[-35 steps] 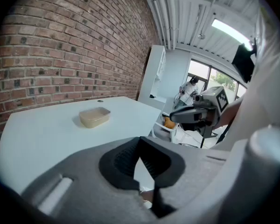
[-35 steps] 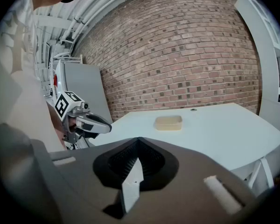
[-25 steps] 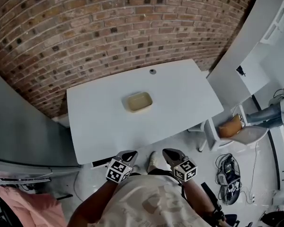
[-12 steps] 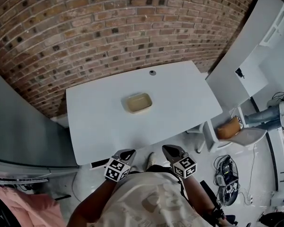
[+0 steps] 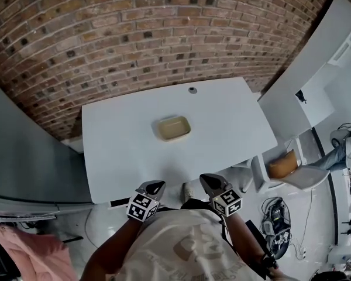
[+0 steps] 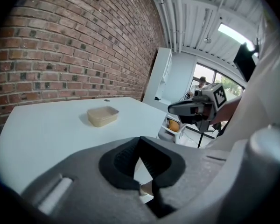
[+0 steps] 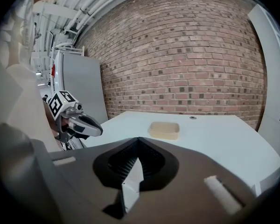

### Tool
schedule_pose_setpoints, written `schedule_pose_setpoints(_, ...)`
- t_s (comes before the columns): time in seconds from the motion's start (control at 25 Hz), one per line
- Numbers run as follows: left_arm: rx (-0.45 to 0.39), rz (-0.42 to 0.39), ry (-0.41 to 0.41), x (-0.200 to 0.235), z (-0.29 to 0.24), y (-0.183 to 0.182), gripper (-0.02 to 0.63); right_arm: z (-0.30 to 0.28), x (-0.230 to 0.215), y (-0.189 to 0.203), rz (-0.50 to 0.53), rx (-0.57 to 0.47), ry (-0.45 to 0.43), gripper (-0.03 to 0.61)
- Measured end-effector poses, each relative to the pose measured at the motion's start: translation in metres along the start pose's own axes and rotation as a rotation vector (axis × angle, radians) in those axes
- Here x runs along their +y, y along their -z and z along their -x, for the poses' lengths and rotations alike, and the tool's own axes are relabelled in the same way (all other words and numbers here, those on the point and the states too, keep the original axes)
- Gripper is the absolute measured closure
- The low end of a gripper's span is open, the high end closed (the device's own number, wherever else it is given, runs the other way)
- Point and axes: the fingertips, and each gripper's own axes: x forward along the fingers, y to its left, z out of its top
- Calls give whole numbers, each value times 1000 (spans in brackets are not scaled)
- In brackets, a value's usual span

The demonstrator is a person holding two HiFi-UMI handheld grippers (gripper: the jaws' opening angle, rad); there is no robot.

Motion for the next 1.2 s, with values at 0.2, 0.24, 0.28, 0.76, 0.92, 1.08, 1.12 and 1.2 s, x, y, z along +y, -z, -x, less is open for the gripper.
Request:
schedule_pose_setpoints(0.2,-9,14,-21,8,-19,-4,611,-24,-16,-5,39,17,-58,571)
schedule_pose_setpoints(0.24,-7,20,-29,11,-23,-6,611,-28,-20,-5,41,20,-71,571)
schedule_pose_setpoints(0.28,-3,28,-40,14,-27,-8,611,-33,-25,-6,46,23,-85,571)
schedule_pose_setpoints(0.76,10,85,-129,30,-88,-54,611,-76,-98,-28,88,58,-232,571)
schedule_pose_setpoints(0.92,17,103,-174,38,-95,-64,611,-95,-115,-33,101,65,-282,571)
schedule_pose_setpoints(1.08,24,132,-236,47,-97,-70,611,-113,-123,-35,114,73,-346,571)
schedule_pose_setpoints(1.12,22,134,-253,48,-97,-71,611,-116,-124,-33,119,83,-361,571)
schedule_pose_setpoints(1.2,13,142,-280,47,-99,-74,611,-122,-127,-28,141,111,-385,571)
